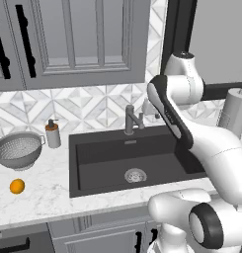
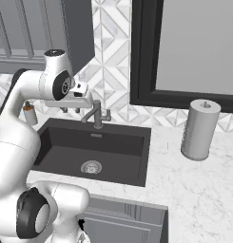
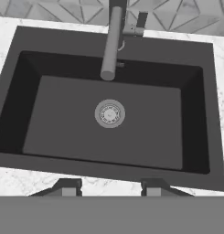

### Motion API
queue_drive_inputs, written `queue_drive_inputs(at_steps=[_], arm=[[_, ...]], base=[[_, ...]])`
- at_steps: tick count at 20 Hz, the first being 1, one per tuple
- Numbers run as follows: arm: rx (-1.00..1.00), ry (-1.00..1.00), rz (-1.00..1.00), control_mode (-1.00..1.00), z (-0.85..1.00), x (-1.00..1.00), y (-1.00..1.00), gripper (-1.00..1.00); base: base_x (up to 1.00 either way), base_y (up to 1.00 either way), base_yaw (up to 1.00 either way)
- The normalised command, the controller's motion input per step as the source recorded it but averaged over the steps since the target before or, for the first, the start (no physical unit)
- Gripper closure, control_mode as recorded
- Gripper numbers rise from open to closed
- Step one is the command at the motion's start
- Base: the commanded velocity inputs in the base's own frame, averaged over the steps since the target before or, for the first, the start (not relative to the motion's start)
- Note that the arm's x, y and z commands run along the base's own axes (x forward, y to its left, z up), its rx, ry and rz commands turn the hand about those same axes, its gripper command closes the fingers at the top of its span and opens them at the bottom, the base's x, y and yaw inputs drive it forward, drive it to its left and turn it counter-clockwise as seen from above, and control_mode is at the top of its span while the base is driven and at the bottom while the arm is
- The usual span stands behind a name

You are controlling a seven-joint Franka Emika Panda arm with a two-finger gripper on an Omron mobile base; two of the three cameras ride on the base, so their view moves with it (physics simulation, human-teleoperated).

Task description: Put the colander in the sink, put the orange in the colander, and turn on the sink faucet and pour water over the colander.

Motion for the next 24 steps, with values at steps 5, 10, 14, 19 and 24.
queue_drive_inputs(at_steps=[5,10,14,19,24], arm=[[0.0,-0.06,0.0,-1.0,-0.08,-0.29,0.03,-1.0],[0.01,0.01,0.02,-1.0,-0.22,-0.61,0.45,-1.0],[0.0,0.03,0.0,-1.0,-0.17,-0.43,0.84,-1.0],[0.04,0.06,0.0,-1.0,-0.26,-0.16,0.98,-1.0],[0.02,0.01,-0.1,-1.0,-0.18,0.11,0.86,-1.0]], base=[[0.0,0.0,0.0],[0.0,0.0,0.0],[0.0,0.0,0.0],[0.0,0.0,0.0],[0.0,0.0,0.0]])
